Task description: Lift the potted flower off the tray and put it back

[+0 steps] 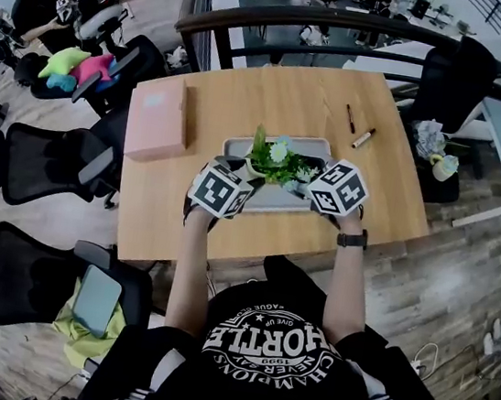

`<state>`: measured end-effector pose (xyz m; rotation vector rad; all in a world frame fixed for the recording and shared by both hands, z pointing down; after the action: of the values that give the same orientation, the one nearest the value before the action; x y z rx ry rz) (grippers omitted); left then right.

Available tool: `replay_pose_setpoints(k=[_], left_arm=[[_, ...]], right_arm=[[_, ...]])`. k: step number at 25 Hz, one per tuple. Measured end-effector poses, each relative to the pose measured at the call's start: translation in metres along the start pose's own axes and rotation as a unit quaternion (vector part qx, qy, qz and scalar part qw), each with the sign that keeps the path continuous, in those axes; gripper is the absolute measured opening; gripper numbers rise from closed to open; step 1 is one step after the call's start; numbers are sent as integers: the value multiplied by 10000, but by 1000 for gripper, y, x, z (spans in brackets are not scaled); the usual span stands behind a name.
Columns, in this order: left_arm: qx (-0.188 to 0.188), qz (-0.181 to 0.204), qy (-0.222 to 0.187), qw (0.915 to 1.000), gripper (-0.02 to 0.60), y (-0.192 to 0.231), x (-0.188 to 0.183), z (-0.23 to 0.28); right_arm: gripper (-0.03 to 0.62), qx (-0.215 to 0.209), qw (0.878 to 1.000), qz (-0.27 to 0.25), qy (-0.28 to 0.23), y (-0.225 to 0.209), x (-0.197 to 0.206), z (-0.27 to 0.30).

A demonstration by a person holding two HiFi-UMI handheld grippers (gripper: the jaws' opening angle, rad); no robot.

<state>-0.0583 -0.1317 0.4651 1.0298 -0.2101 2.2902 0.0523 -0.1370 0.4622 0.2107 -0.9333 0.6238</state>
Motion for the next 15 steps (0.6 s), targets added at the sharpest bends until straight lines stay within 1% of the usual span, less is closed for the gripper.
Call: replay_pose_setpoints(k=[15], left_arm=[[121,-11,39,9999,267,7,-6,17]], right_arm=[[319,86,9999,12,143,-16,3,3]])
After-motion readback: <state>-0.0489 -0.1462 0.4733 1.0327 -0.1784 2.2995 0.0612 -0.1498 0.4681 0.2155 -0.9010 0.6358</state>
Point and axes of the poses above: the fingertips, and each gripper's own axes: z forward along the fingers, y to its left, x out of its underside, the point moved 4 cm from there along -z, backward along the fingers, and after that the axes turned 2 degrees about -z, right-handed, at the moved point
